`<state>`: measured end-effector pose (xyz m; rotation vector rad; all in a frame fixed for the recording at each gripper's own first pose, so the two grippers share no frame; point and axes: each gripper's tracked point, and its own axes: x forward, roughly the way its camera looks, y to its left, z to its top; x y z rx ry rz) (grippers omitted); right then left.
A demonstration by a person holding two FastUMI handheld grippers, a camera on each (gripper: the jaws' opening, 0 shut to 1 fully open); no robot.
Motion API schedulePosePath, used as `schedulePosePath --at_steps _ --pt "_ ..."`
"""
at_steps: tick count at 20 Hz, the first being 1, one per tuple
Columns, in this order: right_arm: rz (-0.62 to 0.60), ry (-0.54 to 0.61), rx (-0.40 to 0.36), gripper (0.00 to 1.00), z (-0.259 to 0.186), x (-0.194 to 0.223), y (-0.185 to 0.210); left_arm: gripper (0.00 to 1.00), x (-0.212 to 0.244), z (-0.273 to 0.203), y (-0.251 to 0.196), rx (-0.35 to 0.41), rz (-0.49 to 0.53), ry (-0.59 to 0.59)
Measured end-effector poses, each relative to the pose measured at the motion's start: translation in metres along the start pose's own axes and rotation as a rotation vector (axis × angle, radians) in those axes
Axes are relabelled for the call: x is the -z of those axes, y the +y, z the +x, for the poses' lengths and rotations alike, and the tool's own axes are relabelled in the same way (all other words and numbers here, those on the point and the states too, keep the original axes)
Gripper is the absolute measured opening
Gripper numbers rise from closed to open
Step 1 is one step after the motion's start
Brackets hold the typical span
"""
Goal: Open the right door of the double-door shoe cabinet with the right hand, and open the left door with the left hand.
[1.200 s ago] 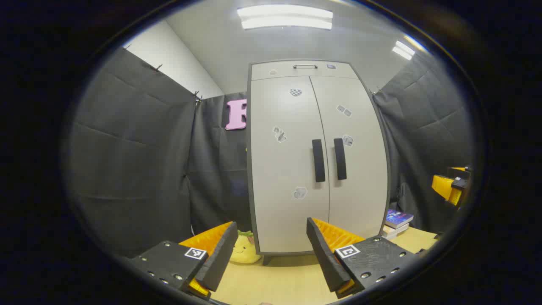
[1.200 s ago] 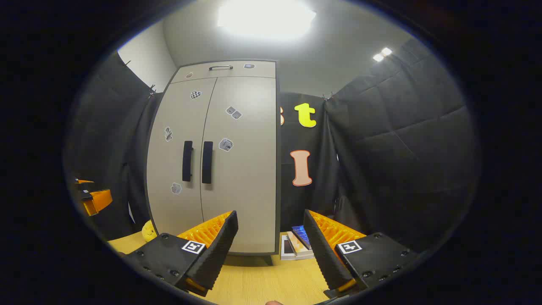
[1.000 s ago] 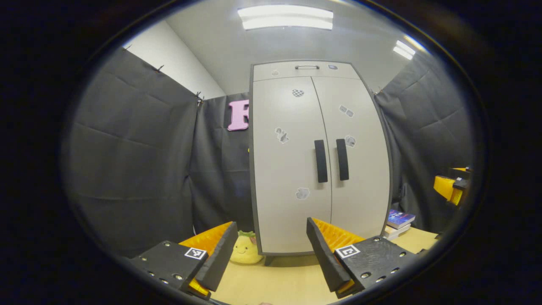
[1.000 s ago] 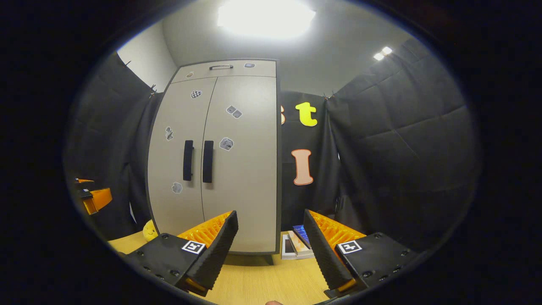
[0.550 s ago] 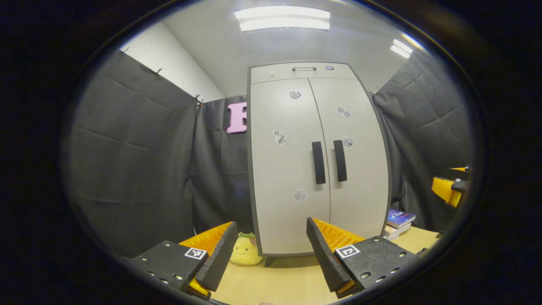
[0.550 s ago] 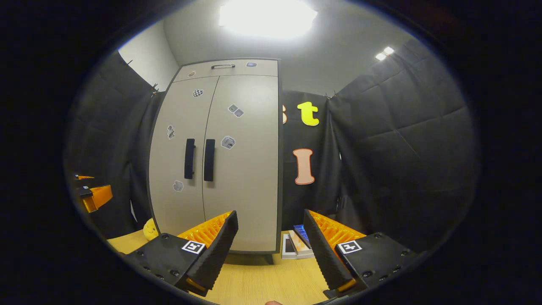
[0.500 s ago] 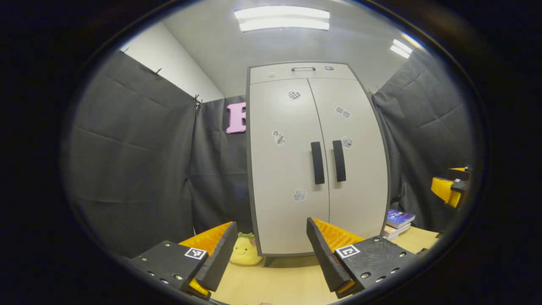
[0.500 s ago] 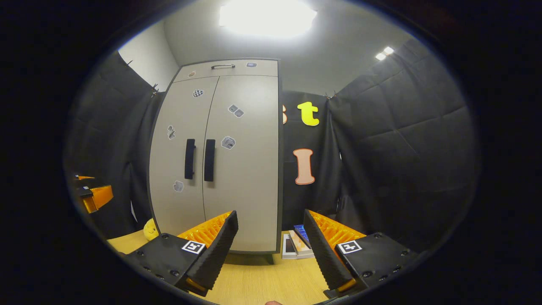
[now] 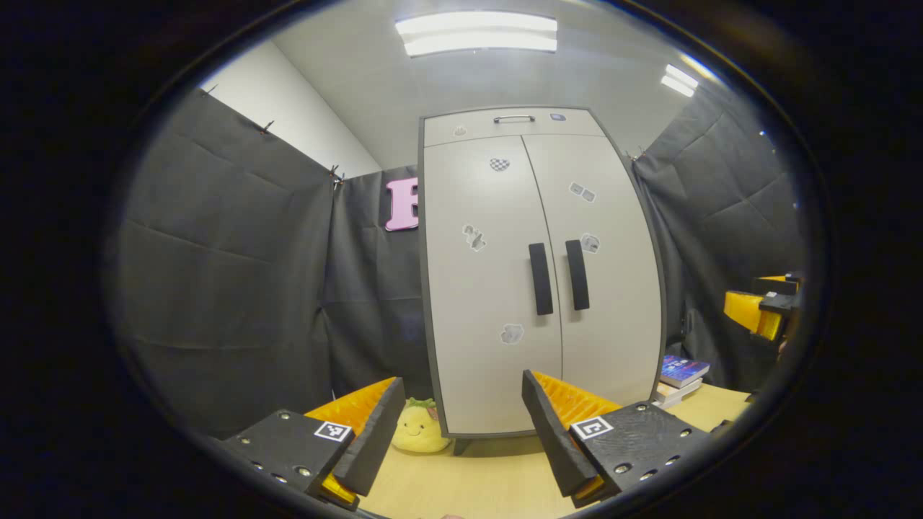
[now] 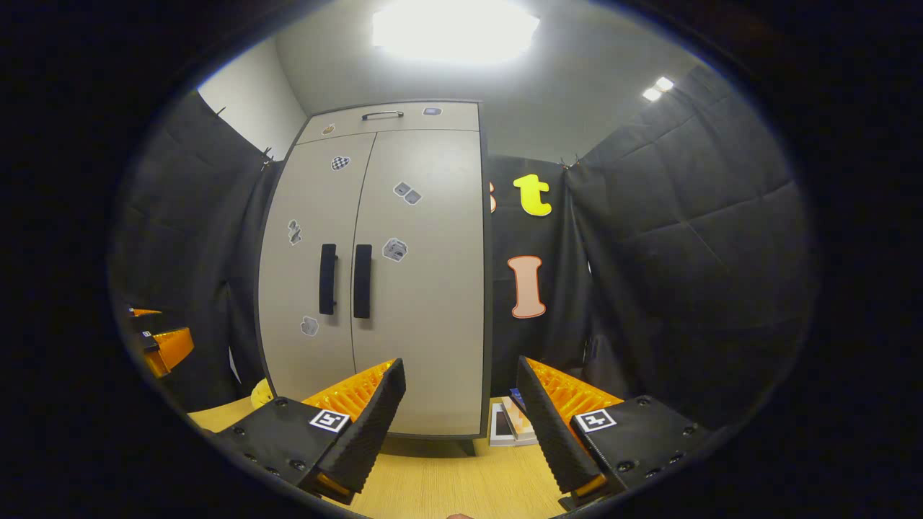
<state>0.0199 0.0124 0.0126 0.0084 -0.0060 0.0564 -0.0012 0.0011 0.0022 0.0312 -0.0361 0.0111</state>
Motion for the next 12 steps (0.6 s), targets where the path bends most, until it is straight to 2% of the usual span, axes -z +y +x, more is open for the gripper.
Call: schedulePosePath --at_steps 12 --pt "0.03 -0.021 -0.121 0.96 0.068 -0.037 0.054 0.94 0.003 0.001 0.005 -0.056 0.024 0.015"
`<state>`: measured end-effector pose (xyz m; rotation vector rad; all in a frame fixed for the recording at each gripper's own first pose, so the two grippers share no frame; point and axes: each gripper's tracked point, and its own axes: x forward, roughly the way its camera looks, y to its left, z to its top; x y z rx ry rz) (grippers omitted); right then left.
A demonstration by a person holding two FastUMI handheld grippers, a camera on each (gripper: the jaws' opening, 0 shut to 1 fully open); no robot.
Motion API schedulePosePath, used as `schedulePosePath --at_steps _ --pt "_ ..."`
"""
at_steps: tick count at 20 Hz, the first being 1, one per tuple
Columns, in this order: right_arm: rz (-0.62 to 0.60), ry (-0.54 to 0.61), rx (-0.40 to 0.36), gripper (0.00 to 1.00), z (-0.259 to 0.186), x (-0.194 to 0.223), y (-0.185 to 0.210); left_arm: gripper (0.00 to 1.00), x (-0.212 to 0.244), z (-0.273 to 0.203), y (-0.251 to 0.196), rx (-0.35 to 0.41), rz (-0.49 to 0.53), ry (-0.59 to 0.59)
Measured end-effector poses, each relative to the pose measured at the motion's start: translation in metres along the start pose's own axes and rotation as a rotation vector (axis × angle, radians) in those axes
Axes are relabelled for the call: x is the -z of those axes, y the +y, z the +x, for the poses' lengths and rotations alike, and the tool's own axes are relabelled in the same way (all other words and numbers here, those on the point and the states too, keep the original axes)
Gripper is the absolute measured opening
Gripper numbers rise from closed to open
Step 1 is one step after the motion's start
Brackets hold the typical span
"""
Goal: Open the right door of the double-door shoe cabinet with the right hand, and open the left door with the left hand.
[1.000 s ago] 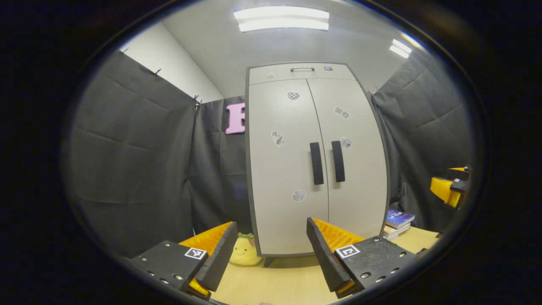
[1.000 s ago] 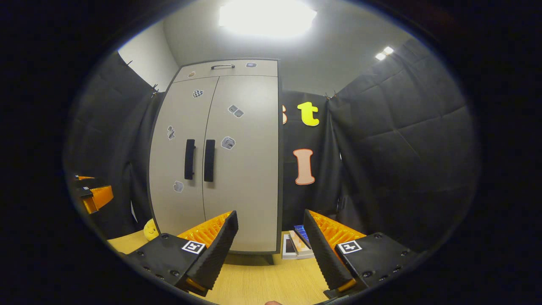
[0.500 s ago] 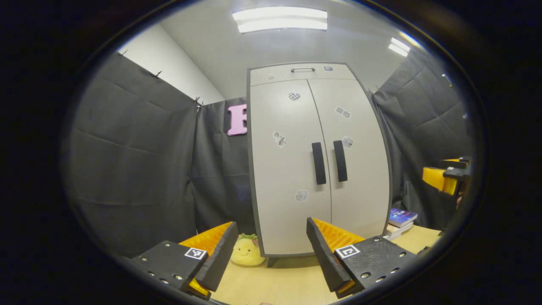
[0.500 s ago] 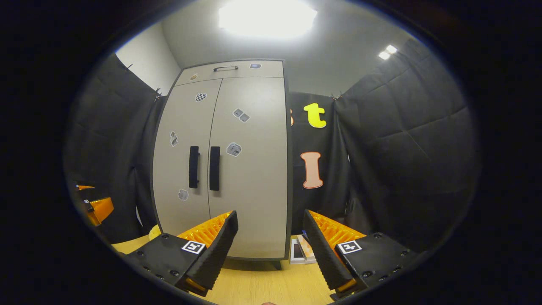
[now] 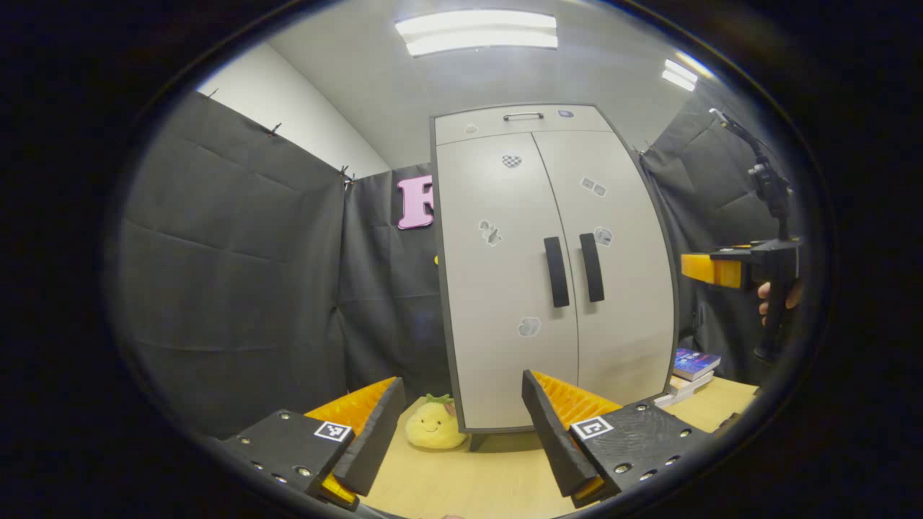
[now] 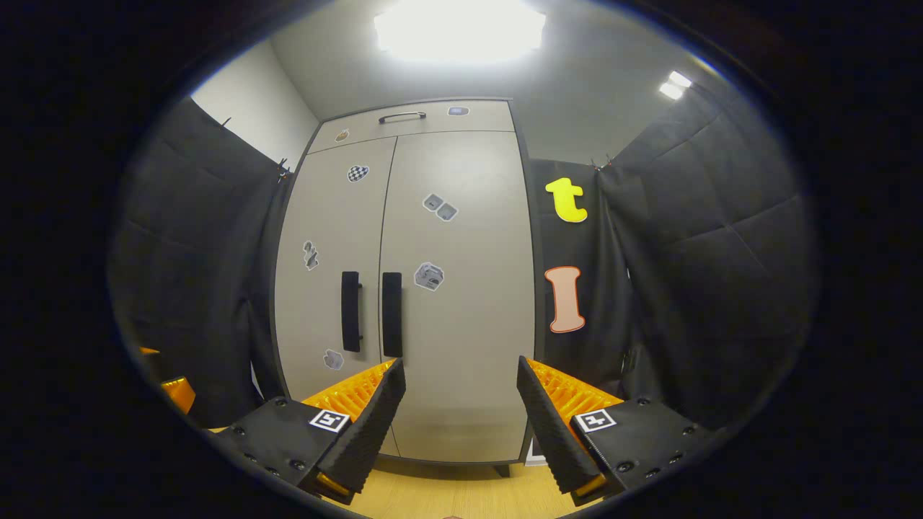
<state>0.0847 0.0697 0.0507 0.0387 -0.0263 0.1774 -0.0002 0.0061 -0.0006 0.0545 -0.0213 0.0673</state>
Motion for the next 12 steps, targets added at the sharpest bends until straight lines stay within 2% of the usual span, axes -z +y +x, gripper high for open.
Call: schedulePosePath --at_steps 12 --pt "-0.001 0.012 -0.083 0.97 0.066 -0.006 0.048 0.94 0.01 0.007 0.013 -0.099 0.01 0.023"
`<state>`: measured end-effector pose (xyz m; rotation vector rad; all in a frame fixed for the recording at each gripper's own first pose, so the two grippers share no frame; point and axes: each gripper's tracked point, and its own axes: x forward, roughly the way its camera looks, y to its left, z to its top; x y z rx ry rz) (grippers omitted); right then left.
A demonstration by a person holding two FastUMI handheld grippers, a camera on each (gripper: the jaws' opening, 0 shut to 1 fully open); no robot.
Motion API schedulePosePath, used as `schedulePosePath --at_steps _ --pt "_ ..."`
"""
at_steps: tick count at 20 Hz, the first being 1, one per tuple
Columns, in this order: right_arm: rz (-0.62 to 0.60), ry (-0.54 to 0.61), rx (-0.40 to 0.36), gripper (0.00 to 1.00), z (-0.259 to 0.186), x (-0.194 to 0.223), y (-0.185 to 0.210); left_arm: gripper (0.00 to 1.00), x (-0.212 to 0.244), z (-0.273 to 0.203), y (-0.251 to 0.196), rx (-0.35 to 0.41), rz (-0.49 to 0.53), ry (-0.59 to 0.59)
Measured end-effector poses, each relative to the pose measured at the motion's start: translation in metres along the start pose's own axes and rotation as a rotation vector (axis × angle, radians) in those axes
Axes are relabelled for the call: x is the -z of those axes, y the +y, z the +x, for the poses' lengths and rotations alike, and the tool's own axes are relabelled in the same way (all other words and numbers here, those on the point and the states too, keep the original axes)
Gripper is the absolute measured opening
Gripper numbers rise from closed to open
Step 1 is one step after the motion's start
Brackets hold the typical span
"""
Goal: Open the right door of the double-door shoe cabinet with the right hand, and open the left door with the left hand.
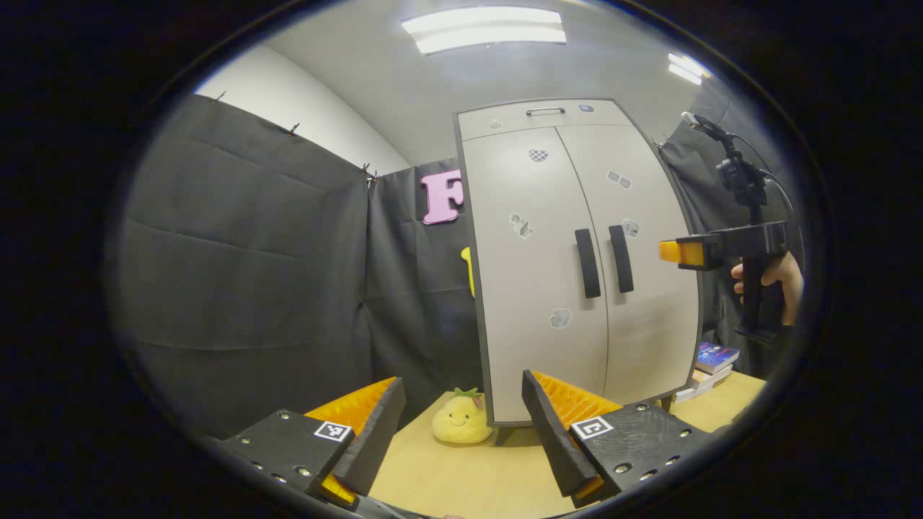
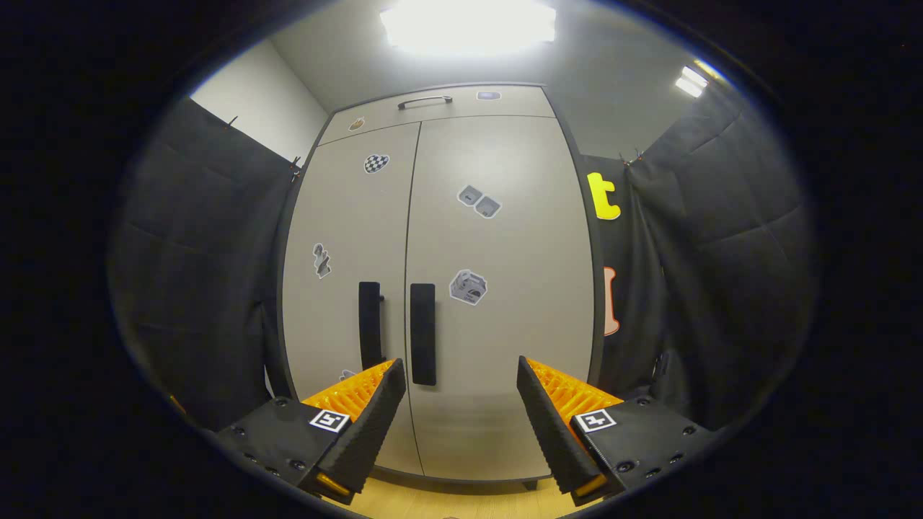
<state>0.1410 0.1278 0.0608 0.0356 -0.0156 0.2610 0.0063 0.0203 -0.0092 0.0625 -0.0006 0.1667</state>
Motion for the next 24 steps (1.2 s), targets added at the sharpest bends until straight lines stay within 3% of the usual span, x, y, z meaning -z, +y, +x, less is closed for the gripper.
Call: schedulePosePath --at_steps 10,23,24 --pt "-0.007 0.026 -0.018 0.97 0.059 0.008 0.032 0.94 0.016 0.003 0.012 -0.058 0.002 0.019" --pt "0.028 0.126 0.0 0.96 0.124 0.027 0.042 0.94 0.026 -0.009 0.036 -0.119 0.001 0.042" --pt "0.033 0.133 0.008 0.92 0.127 0.03 0.041 0.94 0.026 -0.009 0.037 -0.121 0.0 0.043"
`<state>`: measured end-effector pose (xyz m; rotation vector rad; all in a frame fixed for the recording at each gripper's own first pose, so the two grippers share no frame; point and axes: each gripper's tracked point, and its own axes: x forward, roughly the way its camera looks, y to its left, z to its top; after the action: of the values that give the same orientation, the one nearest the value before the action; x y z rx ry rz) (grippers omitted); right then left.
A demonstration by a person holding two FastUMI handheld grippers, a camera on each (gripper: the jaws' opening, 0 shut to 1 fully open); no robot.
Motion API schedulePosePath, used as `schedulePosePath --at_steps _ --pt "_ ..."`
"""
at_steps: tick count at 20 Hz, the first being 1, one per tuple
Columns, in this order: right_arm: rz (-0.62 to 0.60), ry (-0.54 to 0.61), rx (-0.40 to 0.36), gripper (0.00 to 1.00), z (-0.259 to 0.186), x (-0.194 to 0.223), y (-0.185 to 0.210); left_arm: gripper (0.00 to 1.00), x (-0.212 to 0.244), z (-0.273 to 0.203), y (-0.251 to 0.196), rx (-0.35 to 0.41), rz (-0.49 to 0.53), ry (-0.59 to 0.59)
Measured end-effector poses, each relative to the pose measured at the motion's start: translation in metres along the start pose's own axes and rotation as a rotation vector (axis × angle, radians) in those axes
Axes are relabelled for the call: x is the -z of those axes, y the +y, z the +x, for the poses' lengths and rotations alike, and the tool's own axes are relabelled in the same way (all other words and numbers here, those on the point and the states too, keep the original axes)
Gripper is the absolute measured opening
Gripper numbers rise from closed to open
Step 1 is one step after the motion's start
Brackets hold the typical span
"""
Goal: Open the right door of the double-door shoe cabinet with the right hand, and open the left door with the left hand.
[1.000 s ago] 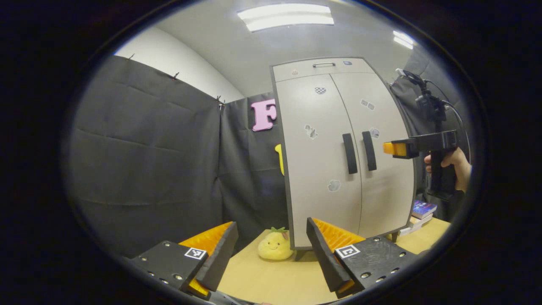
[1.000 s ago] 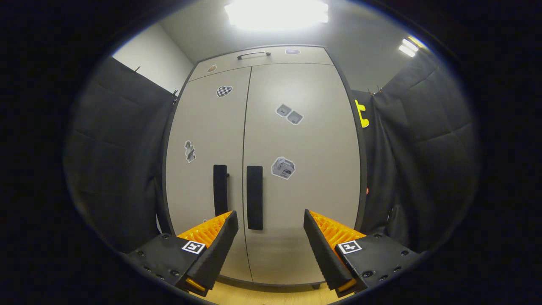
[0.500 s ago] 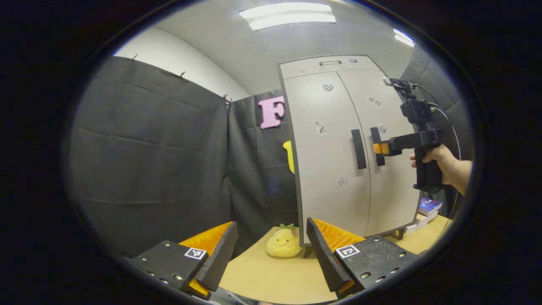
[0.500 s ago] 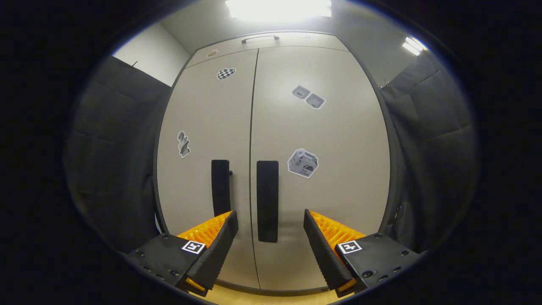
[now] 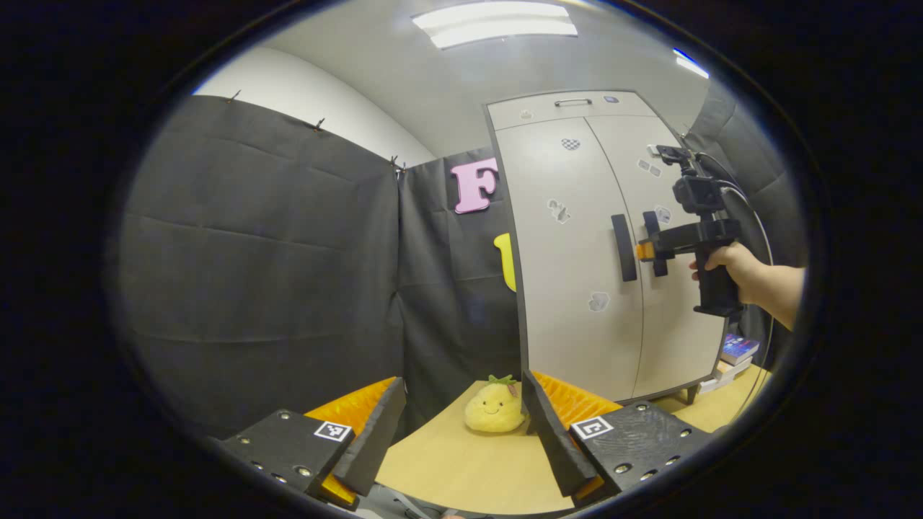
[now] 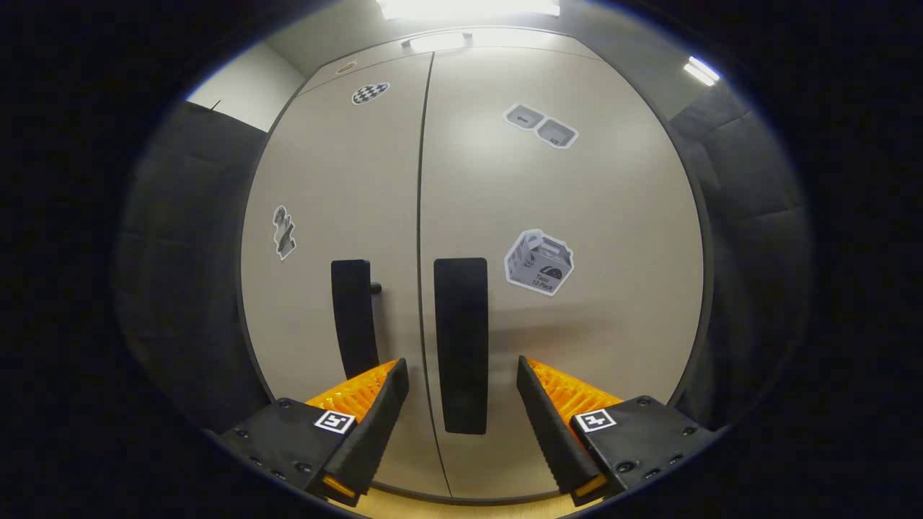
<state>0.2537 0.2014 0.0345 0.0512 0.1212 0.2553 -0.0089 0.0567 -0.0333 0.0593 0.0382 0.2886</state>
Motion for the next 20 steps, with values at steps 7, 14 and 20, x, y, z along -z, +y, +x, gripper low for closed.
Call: schedulePosePath --at_steps 7,14,20 --pt "-0.01 -0.03 0.074 0.61 0.008 -0.006 -0.009 0.94 0.003 -0.001 0.002 0.001 -0.004 0.006" --pt "-0.004 0.039 0.061 0.26 0.009 -0.001 -0.003 0.94 -0.001 -0.002 0.001 0.014 -0.004 -0.002" --pt "0.002 0.101 0.03 0.15 0.001 0.003 -0.001 0.94 -0.006 -0.003 -0.001 0.019 -0.008 -0.012"
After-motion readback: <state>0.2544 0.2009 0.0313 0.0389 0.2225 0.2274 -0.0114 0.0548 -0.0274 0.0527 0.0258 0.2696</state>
